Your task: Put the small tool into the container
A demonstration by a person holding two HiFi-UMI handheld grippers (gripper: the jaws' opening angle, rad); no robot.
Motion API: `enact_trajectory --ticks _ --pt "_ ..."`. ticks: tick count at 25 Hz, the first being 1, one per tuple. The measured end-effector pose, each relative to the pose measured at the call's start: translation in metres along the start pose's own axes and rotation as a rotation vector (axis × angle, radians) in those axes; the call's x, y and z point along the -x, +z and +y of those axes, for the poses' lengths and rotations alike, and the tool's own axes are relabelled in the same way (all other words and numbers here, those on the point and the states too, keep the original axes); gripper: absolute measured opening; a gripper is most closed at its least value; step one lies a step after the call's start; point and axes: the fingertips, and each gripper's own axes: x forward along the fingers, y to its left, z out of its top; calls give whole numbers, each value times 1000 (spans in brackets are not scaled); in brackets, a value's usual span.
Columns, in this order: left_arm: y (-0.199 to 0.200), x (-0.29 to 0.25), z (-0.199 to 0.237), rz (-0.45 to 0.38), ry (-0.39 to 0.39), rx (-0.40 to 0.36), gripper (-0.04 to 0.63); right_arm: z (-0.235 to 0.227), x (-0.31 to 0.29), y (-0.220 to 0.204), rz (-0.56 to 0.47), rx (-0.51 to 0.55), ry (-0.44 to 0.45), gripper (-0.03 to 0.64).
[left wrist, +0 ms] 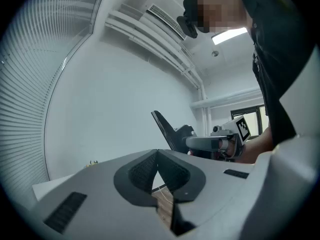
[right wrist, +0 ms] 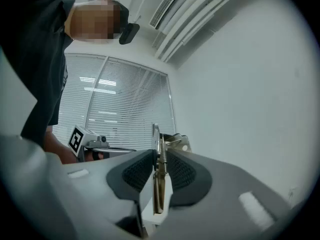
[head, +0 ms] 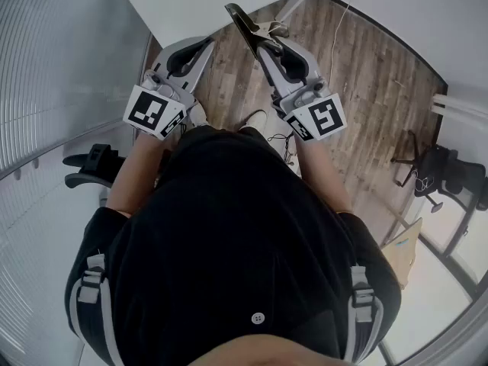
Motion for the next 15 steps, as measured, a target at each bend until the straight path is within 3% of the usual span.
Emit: enact_trajectory --ticks 15 --pt "-5 -12 2 -1 -12 -14 9 -6 -3 -8 45 29 0 100"
